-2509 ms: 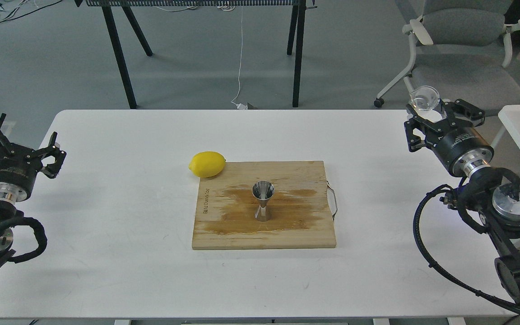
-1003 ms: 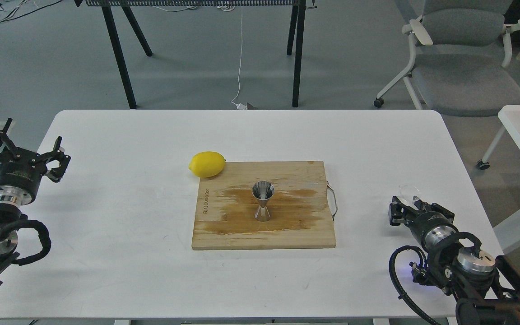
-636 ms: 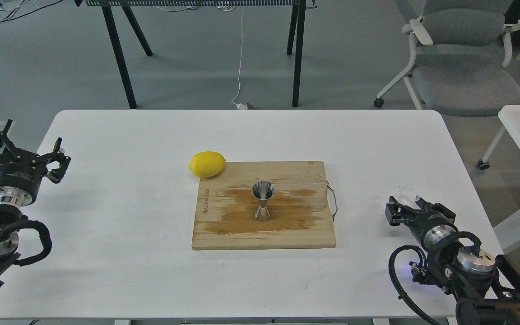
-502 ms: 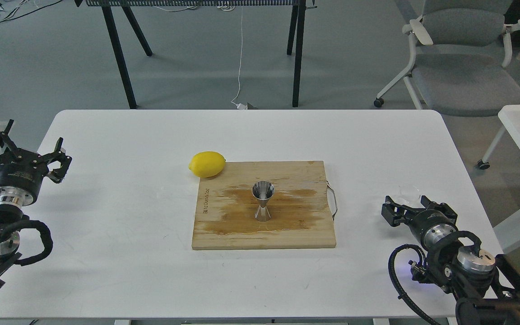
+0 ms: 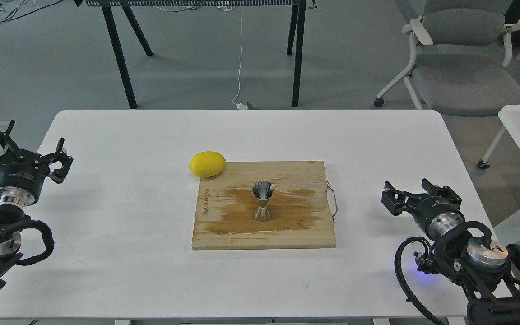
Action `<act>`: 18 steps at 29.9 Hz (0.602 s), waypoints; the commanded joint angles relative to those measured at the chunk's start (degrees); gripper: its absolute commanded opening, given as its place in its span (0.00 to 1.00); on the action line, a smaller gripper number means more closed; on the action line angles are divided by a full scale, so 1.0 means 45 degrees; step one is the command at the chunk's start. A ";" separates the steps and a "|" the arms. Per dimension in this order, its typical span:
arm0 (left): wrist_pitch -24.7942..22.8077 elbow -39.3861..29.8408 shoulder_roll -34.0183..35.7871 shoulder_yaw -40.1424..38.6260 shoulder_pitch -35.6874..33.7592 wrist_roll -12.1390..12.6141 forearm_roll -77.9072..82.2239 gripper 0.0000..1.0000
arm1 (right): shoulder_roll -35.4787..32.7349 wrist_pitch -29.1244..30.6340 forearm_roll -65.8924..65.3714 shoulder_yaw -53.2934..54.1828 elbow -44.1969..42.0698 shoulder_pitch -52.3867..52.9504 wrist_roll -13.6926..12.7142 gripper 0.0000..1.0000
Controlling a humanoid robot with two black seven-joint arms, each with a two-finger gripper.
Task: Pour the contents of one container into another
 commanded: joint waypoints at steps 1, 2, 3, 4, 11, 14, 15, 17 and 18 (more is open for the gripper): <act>0.0000 0.0249 0.0115 0.0176 -0.0026 0.0000 0.0155 0.99 | -0.0870 0.0034 -0.0096 -0.0006 0.1203 -0.0079 -0.0014 0.98; 0.0000 0.0424 0.0134 0.0235 -0.0123 0.0000 0.0233 0.99 | -0.1163 0.0112 -0.0174 -0.0006 0.1321 0.0057 -0.0033 0.99; 0.0000 0.0561 0.0154 0.0235 -0.0182 0.0000 0.0292 0.99 | -0.1378 0.0345 -0.0252 -0.0006 0.1342 0.0251 -0.0052 0.99; 0.0000 0.0678 0.0174 0.0216 -0.0240 0.0000 0.0292 0.99 | -0.1632 0.0676 -0.0369 -0.0006 0.1342 0.0679 -0.0091 0.99; 0.0000 0.0836 0.1187 0.0274 -0.1022 0.0000 0.0428 0.99 | -0.2728 0.4655 -0.2712 -0.0142 -0.0040 0.2789 -0.2004 0.99; 0.0000 0.0836 0.1599 0.0352 -0.1664 0.0000 0.1323 0.99 | -0.2709 0.7447 -0.2792 -0.0805 -0.1718 0.3747 -0.2279 0.99; 0.0000 0.0817 0.1638 0.0488 -0.1957 0.0000 0.1753 0.99 | -0.2689 0.8674 -0.2792 -0.0962 -0.2517 0.3981 -0.2299 0.99; 0.0000 0.0797 0.1678 0.0800 -0.2426 0.0000 0.1991 0.99 | -0.2534 0.8893 -0.2792 -0.1061 -0.4137 0.4353 -0.2299 0.99; 0.0000 0.0739 0.1678 0.0956 -0.2622 0.0000 0.1991 0.99 | -0.2456 0.8893 -0.2792 -0.1080 -0.4629 0.4548 -0.2299 0.99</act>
